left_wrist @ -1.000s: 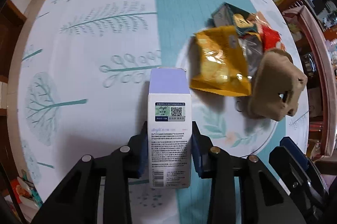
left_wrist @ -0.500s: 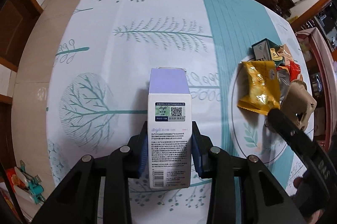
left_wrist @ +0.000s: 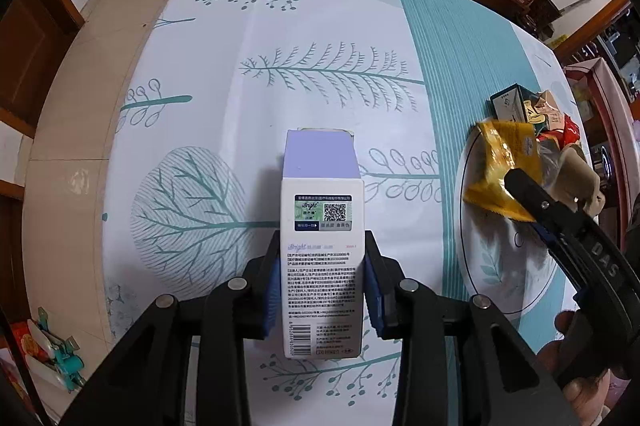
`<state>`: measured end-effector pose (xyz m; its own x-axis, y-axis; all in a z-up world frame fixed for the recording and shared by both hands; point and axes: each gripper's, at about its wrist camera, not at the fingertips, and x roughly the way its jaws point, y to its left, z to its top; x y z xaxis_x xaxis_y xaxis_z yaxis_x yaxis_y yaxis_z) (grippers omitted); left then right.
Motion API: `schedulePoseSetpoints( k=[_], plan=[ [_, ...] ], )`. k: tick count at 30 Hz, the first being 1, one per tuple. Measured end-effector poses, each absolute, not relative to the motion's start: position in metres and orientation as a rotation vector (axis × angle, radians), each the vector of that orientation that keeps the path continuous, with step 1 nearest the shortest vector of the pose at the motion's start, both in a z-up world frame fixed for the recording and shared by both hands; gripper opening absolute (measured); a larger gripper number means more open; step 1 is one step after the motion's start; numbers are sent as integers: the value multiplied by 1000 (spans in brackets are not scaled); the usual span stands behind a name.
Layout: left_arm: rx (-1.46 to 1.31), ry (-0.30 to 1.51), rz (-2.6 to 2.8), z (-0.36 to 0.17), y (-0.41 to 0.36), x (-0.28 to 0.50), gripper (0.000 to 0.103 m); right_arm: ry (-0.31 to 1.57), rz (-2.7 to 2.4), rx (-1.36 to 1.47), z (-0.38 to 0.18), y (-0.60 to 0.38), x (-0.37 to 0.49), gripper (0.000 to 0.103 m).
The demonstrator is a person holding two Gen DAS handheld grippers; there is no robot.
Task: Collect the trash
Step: 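Grasp the white box with the left tool while the right tool grasps the yellow wrapper, then carry the white box and yellow wrapper over the black bin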
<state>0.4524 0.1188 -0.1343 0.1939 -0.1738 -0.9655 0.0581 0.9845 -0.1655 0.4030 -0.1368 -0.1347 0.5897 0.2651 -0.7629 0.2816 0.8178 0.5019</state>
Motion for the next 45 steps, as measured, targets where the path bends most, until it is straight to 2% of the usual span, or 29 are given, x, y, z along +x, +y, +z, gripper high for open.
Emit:
schedulePoseSetpoints(
  k=[1, 6, 18, 30, 37, 45],
  plan=[
    [-97, 1365, -163, -133, 119, 451, 34, 959, -5, 634, -135, -136, 403, 15],
    [-79, 1350, -173, -126, 117, 433, 34, 951, 32, 596, -128, -128, 389, 10],
    [23, 1317, -263, -84, 76, 328, 34, 999, 113, 475, -97, -130, 282, 10],
    [38, 1267, -266, -44, -6, 160, 34, 992, 213, 371, -73, -186, 122, 9],
    [16, 1287, -225, -44, -40, 66, 34, 1011, 263, 343, -75, -227, 32, 9],
    [57, 1330, -231, -53, -54, 1, 34, 1045, 259, 392, -89, -252, -32, 9]
  ],
)
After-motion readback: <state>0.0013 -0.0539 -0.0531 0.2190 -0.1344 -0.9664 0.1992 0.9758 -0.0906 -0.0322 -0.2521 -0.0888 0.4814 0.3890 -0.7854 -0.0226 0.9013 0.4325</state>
